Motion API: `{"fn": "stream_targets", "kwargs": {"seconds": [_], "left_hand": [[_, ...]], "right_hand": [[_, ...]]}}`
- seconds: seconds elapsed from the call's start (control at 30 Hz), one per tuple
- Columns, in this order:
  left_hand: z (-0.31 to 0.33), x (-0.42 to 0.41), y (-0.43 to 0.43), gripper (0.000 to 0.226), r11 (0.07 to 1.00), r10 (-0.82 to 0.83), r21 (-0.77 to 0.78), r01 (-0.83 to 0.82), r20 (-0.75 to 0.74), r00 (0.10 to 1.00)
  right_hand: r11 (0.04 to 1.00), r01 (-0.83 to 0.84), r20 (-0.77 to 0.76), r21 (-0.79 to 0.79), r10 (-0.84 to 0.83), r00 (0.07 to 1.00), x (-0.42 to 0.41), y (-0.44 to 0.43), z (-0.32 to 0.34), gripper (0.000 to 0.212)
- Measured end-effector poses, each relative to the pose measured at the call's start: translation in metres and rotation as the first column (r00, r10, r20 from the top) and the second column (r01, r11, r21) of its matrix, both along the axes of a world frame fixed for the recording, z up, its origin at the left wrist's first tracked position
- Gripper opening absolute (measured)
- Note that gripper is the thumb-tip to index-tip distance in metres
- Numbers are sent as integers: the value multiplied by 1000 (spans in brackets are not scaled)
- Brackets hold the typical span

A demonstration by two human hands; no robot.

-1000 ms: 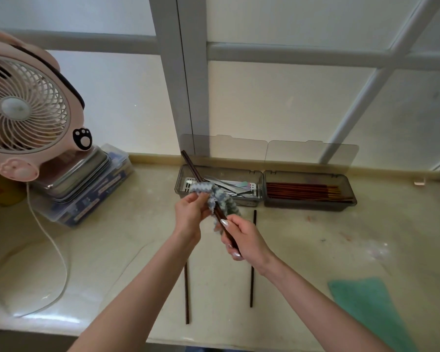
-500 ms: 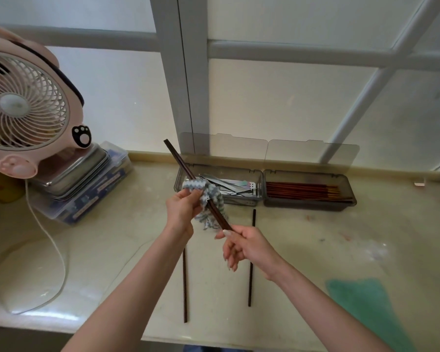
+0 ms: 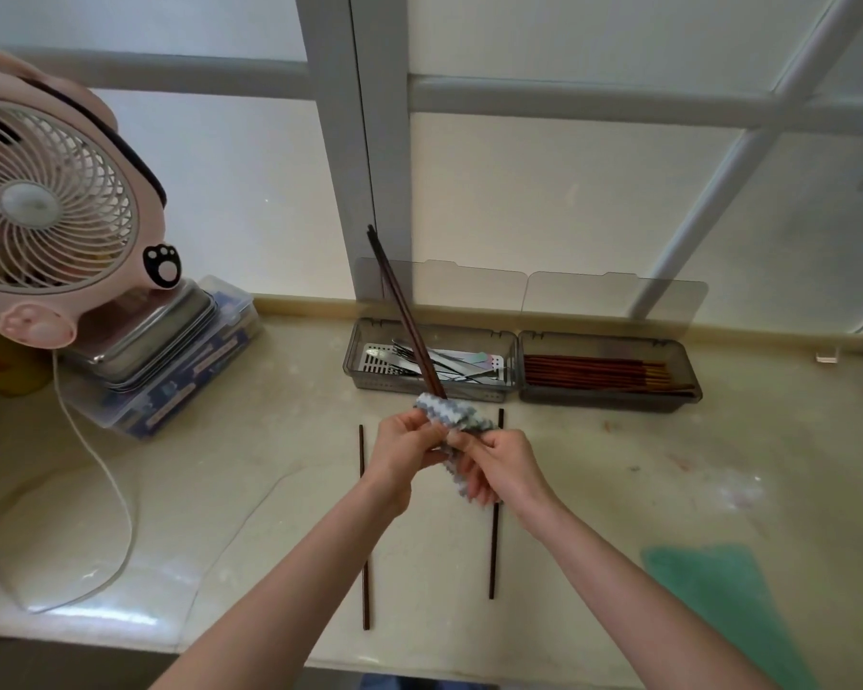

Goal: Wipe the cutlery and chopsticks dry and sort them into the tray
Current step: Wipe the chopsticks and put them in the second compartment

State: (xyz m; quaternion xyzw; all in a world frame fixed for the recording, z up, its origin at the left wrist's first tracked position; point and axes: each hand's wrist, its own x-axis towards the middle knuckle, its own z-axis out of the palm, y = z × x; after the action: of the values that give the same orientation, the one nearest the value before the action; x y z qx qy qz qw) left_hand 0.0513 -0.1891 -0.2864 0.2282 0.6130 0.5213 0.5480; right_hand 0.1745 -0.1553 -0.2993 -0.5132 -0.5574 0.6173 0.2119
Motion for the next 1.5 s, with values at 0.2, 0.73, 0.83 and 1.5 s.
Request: {"fn": "stream_targets", "kwargs": {"seconds": [0.2, 0.73, 0.83, 1.5], "left_hand": [[0, 0, 3, 14, 996, 48, -75, -53, -68, 997], [-5, -7, 3, 7, 986, 120, -124, -114, 42, 992], [-9, -12, 4, 14, 983, 164, -99, -157, 76, 983], [-19, -15, -2, 6, 998, 51, -32, -46, 216, 975]], "right_hand": [[953, 195, -36, 232, -192, 981, 12, 9, 0, 45], [870, 271, -83, 412, -260, 962, -1, 3, 5, 12], [949, 71, -14, 308, -70, 997, -2, -5, 2, 18], [976, -155, -299, -150, 105, 948, 0, -2, -4, 34]]}}
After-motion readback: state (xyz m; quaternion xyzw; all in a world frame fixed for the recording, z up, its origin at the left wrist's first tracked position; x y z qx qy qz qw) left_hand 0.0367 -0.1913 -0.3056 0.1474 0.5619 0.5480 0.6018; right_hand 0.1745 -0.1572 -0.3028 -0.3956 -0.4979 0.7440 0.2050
